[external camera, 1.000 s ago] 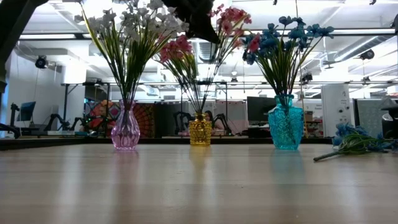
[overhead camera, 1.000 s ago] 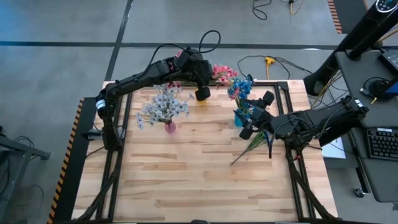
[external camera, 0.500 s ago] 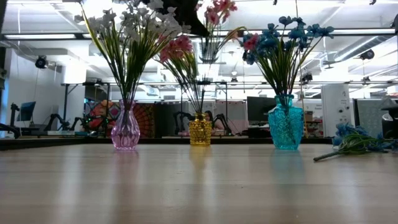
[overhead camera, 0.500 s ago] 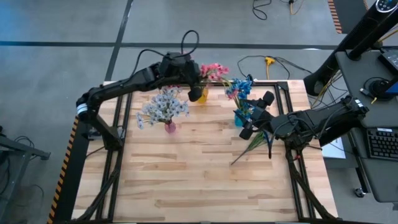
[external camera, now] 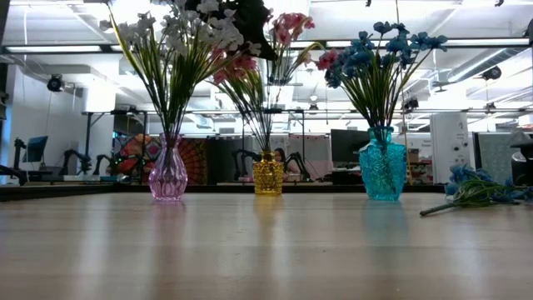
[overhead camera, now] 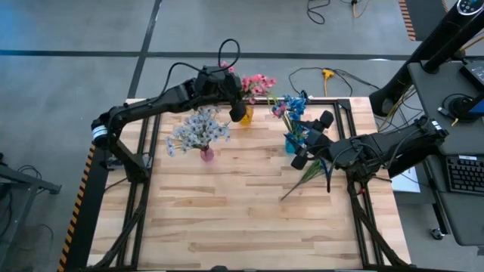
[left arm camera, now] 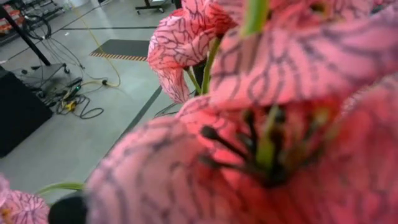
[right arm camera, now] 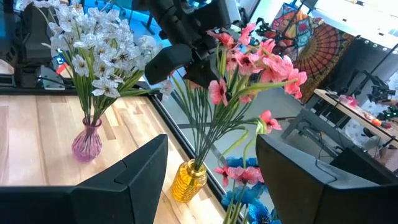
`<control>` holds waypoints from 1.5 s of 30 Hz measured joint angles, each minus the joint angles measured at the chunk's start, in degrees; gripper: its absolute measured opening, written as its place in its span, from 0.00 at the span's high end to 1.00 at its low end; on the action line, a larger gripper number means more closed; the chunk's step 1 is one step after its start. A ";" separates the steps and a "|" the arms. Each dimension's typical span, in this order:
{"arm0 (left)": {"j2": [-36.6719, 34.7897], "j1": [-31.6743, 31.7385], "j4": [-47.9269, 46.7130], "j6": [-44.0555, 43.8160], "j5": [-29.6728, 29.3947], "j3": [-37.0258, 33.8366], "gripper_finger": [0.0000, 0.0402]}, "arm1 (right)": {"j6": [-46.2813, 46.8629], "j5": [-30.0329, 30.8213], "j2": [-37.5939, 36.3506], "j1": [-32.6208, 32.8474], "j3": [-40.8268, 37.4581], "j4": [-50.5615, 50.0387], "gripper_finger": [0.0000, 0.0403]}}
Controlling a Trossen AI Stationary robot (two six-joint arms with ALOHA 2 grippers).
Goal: Sort flowers into vase by color
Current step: Put the pink flowers into the yellow vase, then put the blue flowers into the blue vase
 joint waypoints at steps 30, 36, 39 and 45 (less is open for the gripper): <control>0.01 -0.03 -0.66 -3.73 -1.93 -0.37 0.75 | -0.46 -0.02 0.00 0.02 -0.01 -0.02 0.41; -1.41 -0.09 -6.14 -3.72 -3.15 2.32 0.68 | -0.48 -0.02 0.00 0.00 0.00 -0.04 0.41; -1.77 -0.09 -10.91 -3.48 -3.13 4.82 0.66 | -0.55 -0.02 0.00 0.02 0.00 -0.04 0.41; -1.77 -0.38 -21.31 -3.81 -3.13 10.87 0.66 | -0.57 -0.01 0.00 0.01 -0.01 -0.04 0.41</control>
